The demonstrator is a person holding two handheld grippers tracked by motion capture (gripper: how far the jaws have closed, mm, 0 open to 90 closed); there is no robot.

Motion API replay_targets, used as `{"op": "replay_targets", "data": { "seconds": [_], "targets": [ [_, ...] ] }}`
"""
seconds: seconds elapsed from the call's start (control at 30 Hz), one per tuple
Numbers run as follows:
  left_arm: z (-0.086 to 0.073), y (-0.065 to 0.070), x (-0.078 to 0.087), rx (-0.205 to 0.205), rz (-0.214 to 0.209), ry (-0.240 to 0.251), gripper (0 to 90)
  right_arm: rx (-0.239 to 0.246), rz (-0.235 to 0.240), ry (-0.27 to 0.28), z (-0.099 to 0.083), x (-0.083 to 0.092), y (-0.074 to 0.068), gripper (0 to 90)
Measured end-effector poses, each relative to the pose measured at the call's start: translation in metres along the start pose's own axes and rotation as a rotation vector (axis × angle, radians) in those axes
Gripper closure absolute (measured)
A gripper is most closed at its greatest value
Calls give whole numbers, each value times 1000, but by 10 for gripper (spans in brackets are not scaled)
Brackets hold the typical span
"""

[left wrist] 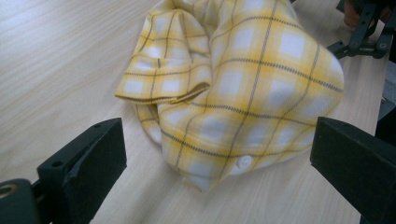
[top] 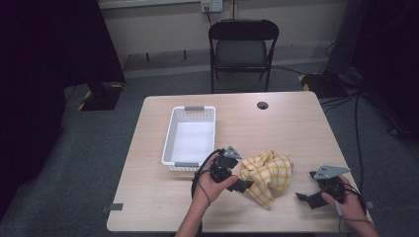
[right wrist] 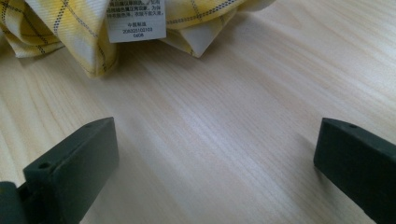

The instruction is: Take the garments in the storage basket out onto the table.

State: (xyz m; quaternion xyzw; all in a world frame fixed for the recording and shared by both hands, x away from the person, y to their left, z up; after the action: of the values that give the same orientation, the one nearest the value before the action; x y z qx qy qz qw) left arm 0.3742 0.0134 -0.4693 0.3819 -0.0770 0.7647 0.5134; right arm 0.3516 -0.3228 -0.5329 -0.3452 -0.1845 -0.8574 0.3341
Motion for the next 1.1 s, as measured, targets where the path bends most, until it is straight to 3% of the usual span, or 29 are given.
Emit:
{"op": "replay_targets", "data": {
  "seconds": [1.1],
  "targets": [
    [-42, -8, 18, 32, 34, 11, 32, 0, 0, 0, 0, 0, 0, 0]
  ]
}}
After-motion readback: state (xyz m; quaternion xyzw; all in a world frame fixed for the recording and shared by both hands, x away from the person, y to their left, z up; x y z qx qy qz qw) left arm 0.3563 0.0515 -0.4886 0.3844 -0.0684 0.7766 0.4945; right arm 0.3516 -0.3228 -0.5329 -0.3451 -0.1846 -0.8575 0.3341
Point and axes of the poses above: each handheld gripper's, and its own axes: x roughly backward along the jaws, z roughly out of its top, y roughly to its right, the point moved 2 cm from there along -x, roughly forward along the jaws, and after that the axes turned 5 degrees about -z, right-handed, at the moved point
